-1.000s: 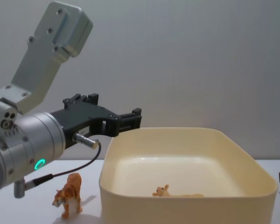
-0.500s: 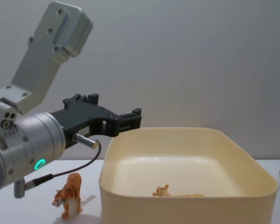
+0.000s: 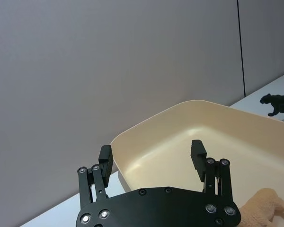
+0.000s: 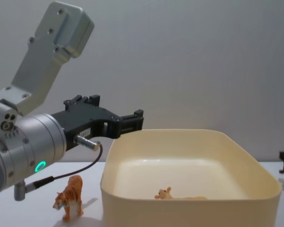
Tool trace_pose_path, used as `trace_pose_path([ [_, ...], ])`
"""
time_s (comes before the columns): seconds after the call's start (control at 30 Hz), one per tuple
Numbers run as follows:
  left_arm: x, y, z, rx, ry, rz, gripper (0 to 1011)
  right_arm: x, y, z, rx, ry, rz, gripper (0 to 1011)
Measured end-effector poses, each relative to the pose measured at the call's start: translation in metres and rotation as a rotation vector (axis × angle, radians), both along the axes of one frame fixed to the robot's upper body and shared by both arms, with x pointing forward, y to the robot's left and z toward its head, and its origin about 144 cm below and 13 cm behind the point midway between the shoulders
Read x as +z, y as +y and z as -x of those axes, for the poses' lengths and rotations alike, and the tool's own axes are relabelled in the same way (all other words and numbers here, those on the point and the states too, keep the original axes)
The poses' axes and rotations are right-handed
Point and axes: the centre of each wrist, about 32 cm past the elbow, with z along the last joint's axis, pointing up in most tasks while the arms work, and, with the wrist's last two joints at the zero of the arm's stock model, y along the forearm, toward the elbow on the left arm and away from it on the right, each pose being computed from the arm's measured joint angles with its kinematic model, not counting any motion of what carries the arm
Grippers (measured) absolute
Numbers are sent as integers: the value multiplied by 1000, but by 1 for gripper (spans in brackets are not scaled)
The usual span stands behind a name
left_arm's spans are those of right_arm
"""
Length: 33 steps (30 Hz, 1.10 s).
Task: Pick up the toy alternately with two hands and place it into the central storage box.
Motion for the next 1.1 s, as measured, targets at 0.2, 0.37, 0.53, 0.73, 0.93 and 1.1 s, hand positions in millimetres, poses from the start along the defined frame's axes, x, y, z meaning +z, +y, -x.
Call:
trace_pose_path([
  [0.2,0,0,0,0,0,0,1002,10,4,-3,38,-71,-13,329],
  [0.37,0,0,0,0,0,0,1002,21,9,-7,81,-117,-24,329],
  [0.53,0,0,0,0,0,0,1002,33,16,-14,144,-160,-38,330],
  [0.73,0,0,0,0,0,0,1002,48,27,-22,230,-195,-54,330],
  [0.93,0,0,0,0,0,0,1002,60,38,-30,311,-205,-63,329],
  [1.1,0,0,0,0,0,0,1002,69,50,-40,389,-191,-64,329],
])
